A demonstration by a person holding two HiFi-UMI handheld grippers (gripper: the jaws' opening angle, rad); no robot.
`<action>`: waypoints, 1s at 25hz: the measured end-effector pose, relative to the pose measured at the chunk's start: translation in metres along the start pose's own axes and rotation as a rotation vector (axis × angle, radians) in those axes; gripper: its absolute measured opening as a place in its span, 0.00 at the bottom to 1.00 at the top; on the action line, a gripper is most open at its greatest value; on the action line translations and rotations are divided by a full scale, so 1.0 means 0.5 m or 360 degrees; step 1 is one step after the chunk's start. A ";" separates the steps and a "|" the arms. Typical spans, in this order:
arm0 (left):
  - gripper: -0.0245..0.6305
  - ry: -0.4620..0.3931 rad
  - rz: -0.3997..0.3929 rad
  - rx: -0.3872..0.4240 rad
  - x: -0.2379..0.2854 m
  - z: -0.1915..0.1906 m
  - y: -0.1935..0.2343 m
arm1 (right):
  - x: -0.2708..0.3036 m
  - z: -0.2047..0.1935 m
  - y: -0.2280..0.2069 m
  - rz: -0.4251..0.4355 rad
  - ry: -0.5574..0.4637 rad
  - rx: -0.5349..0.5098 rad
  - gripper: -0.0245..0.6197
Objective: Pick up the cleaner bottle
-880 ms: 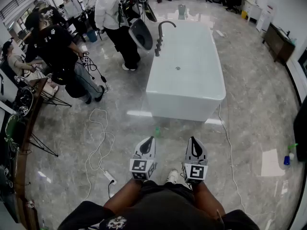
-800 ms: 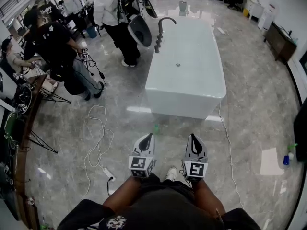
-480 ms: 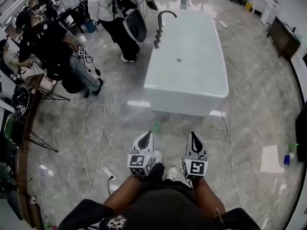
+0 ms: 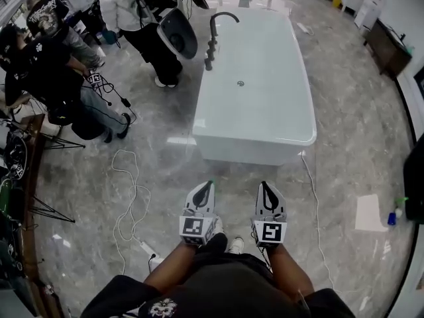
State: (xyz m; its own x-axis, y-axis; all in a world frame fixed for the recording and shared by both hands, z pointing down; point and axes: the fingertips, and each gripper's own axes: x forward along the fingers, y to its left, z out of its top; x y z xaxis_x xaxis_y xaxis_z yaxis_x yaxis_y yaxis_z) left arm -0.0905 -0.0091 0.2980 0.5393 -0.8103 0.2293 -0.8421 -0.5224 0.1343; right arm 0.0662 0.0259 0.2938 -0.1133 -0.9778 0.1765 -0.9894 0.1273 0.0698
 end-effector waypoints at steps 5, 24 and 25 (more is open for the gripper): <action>0.04 -0.0041 -0.0050 0.0019 0.083 0.000 0.058 | 0.098 -0.010 -0.038 -0.0059 -0.0023 -0.0005 0.06; 0.09 0.0022 0.0285 -0.0037 0.321 -0.552 0.169 | 0.314 -0.504 -0.030 0.0116 -0.0017 0.0085 0.06; 0.14 0.0012 0.0283 -0.0036 0.339 -0.599 0.179 | 0.331 -0.554 -0.023 0.0135 -0.0008 0.0093 0.06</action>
State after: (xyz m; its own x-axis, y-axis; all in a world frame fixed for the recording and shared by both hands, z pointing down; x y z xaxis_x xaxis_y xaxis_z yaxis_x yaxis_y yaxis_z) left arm -0.0778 -0.1139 0.6376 0.3817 -0.8873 0.2588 -0.9243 -0.3647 0.1127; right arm 0.0839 -0.0914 0.5939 -0.1971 -0.9647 0.1747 -0.9798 0.1998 -0.0024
